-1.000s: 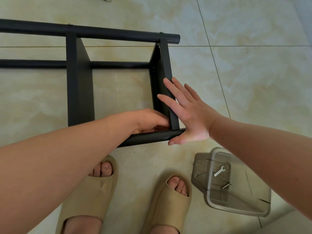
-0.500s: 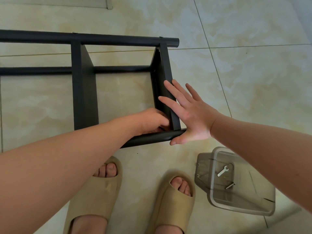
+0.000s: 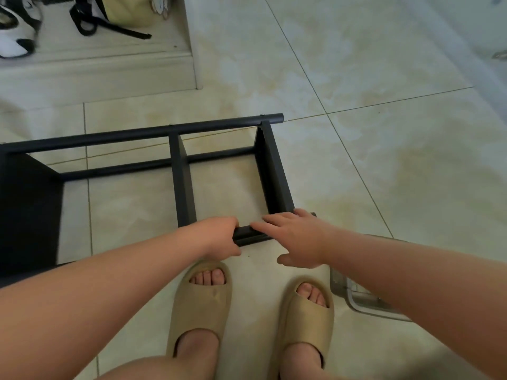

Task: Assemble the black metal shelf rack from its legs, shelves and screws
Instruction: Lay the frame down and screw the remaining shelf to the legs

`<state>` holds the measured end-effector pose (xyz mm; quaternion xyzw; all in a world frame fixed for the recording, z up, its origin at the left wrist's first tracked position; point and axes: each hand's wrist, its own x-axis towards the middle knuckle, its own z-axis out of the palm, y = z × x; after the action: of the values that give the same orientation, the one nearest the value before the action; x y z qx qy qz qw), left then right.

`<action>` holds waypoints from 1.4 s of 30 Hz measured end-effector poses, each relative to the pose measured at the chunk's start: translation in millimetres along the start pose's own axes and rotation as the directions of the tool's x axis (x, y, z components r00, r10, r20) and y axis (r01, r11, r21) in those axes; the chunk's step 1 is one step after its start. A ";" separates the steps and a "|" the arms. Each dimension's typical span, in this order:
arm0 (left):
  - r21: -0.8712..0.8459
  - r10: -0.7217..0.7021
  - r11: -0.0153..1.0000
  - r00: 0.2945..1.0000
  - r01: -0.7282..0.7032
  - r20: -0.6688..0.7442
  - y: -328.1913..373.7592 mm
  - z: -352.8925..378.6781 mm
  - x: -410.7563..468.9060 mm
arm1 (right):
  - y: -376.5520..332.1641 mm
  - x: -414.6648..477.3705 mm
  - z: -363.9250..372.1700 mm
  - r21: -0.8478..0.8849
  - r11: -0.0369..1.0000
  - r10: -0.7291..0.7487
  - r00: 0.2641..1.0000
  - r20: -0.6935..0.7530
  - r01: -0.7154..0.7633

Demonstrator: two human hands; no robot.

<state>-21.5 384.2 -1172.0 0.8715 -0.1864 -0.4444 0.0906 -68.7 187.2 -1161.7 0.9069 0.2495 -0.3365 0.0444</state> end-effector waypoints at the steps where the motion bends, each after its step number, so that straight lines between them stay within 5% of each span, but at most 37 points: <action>1: 0.010 -0.002 1.000 1.000 0.002 -0.004 0.6 -0.6 -7.3 | -4.6 -3.3 -6.4 0.001 1.000 0.023 0.999 0.042 -0.023; 4: -0.016 0.009 1.000 0.996 -0.010 -0.091 1.6 -7.0 -26.3 | -16.9 -12.5 -23.4 -0.002 0.997 0.077 0.996 0.050 -0.077; 13: -0.025 0.119 0.990 0.904 -0.141 -0.412 18.0 -82.8 -81.0 | -20.1 -61.2 -72.9 0.068 0.973 0.229 0.930 -0.287 -0.219; 21: 0.099 0.186 0.982 0.910 -0.160 -0.371 35.4 -113.4 -105.4 | -23.5 -84.0 -82.0 0.083 0.948 0.312 0.848 -0.428 -0.307; 42: 0.119 0.000 0.988 0.767 0.099 -0.642 14.3 -117.9 -10.3 | 30.3 5.0 -84.8 0.390 0.867 0.460 0.798 -0.389 -0.309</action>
<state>64.8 374.4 -1090.3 0.9795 -0.1532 -0.1088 0.0731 -1.0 184.0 -1102.3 0.9880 0.0055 -0.1250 -0.0904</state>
